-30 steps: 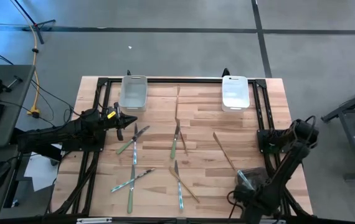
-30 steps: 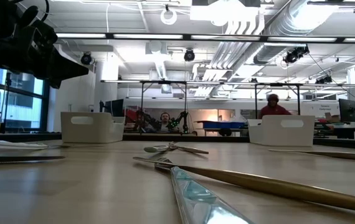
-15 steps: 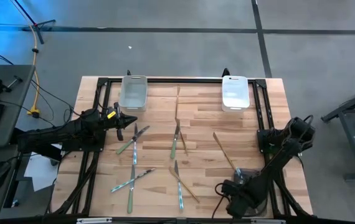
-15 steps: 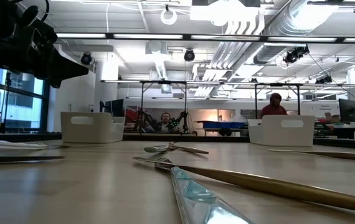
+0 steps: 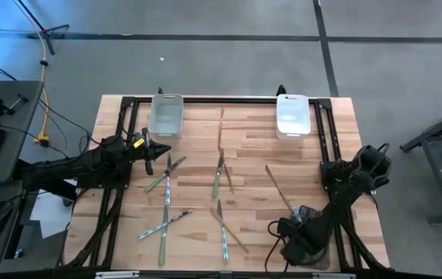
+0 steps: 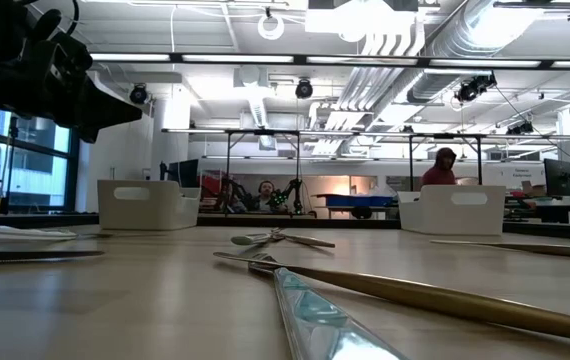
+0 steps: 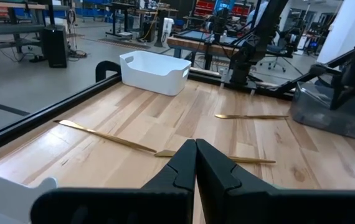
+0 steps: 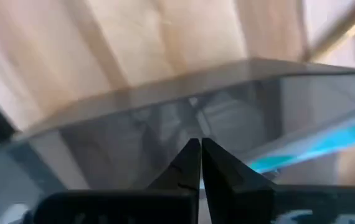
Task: Sort silverware by color (type)
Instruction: Adjust the black bin
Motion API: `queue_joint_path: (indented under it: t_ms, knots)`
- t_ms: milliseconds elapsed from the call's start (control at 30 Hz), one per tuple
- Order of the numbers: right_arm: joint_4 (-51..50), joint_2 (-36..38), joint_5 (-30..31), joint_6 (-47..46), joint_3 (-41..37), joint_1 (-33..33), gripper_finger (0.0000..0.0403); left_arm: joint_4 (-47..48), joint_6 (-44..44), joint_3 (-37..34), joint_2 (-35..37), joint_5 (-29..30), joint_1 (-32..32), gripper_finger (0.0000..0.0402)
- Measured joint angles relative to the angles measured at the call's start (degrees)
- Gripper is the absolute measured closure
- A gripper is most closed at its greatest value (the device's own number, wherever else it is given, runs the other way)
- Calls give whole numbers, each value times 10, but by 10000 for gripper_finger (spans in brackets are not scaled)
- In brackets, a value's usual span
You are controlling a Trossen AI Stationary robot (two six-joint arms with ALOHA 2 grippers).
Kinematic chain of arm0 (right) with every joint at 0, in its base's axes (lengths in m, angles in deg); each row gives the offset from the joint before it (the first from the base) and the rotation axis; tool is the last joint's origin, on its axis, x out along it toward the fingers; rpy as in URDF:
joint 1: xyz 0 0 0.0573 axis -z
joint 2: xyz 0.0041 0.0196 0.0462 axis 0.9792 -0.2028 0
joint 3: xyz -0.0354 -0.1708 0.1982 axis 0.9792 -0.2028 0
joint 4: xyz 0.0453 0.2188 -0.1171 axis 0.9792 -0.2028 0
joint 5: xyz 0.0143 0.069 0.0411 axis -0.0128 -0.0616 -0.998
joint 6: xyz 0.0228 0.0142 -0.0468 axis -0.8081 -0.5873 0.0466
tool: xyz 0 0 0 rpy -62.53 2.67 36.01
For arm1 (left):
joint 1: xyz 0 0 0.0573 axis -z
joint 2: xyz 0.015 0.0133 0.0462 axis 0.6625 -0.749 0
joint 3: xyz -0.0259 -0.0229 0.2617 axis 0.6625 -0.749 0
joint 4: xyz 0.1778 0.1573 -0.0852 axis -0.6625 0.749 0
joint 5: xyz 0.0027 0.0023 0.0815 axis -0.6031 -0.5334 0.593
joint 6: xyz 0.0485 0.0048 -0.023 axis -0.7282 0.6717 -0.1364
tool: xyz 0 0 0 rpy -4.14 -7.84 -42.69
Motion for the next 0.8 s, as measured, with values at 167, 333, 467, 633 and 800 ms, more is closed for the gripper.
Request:
queue_joint_path:
  t_ms: [167, 333, 467, 633, 800]
  knots:
    - [-19, 0, 46, 9, 0, 13, 403, 0, 5, 0, -1, 0, 0, 401]
    - [-23, 0, 74, 19, 0, 22, 403, 0, -6, 0, -2, 0, 0, 401]
    - [-24, 0, 99, 37, 0, 27, 403, 0, -1, 0, -2, 0, 0, 401]
    - [-28, 0, 139, 61, 0, 25, 403, 0, 13, 0, -3, 0, 0, 401]
    - [-61, 0, 139, 71, 11, 16, 403, 0, 27, 0, -3, -1, 0, 401]
